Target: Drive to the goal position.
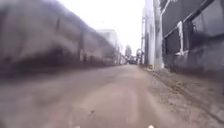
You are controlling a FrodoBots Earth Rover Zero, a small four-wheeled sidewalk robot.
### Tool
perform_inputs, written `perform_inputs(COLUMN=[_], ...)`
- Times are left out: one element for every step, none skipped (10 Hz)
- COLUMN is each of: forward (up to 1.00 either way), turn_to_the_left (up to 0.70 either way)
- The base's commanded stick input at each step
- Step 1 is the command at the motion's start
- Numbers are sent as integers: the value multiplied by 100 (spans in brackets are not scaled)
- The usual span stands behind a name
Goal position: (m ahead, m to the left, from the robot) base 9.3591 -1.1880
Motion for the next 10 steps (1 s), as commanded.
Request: perform_inputs(forward=[100, 100, 100, 100, 100, 100, 100, 100, 100, 100], turn_to_the_left=[-27, -27, -27, -27, -27, -27, -27, -18, 0, 0])
